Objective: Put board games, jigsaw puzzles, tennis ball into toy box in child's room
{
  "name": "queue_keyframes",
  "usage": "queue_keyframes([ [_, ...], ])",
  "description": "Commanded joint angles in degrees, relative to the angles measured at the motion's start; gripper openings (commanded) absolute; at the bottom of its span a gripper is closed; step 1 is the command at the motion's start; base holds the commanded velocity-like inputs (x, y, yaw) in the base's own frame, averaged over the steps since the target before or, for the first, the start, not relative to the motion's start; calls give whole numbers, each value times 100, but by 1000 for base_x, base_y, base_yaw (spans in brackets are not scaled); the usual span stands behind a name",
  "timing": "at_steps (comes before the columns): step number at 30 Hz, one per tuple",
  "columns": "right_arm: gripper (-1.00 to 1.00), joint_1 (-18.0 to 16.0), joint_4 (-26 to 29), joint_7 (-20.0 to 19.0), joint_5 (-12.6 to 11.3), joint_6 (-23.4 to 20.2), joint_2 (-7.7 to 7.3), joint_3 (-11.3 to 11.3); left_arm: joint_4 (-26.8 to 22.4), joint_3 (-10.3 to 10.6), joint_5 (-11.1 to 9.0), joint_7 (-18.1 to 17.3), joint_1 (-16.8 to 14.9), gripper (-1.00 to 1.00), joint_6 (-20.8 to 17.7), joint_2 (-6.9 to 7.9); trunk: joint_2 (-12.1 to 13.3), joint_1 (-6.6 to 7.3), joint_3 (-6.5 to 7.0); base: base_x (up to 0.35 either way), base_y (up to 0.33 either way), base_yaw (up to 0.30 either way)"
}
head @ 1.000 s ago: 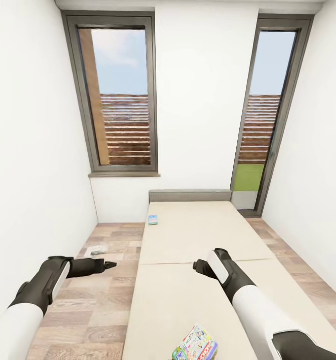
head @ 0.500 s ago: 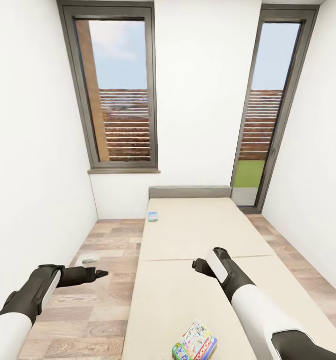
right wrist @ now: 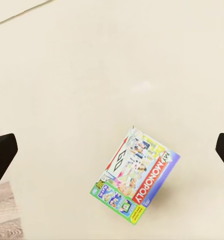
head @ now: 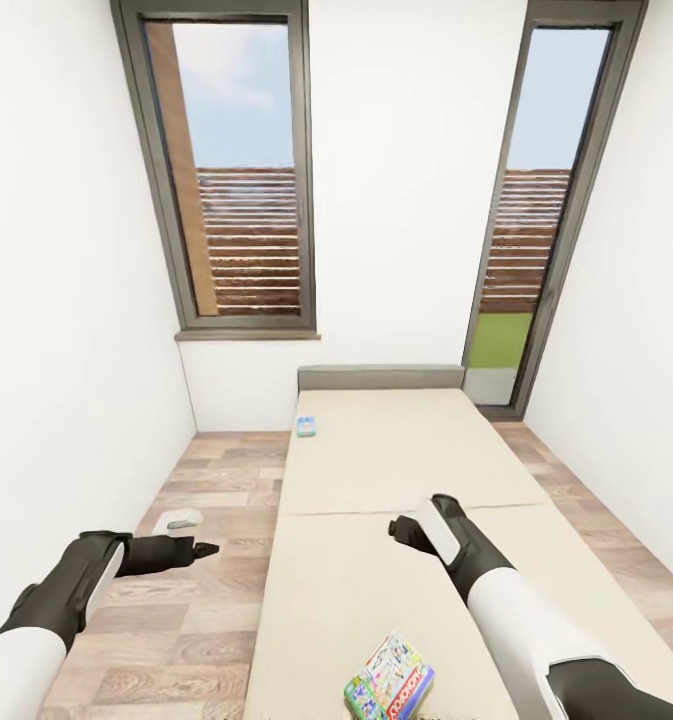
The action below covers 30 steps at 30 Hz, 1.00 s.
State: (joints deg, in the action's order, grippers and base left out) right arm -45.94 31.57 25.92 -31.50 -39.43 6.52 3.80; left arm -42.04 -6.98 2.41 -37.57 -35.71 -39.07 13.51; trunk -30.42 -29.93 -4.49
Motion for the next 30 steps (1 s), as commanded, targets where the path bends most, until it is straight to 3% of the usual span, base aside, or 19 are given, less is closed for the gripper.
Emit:
queue_keyframes([
  [1, 100, -4, 1, 17, -59, -10, -6, 30, -6, -19, 28, -34, -2, 100, -39, -4, -12, -3, -22, 0, 0, 0],
  [30, 100, -3, -21, -87, -10, 3, -9, 50, 3, -21, 84, -37, 2, 100, -32, 24, -12, -3, -295, 0, 0, 0],
])
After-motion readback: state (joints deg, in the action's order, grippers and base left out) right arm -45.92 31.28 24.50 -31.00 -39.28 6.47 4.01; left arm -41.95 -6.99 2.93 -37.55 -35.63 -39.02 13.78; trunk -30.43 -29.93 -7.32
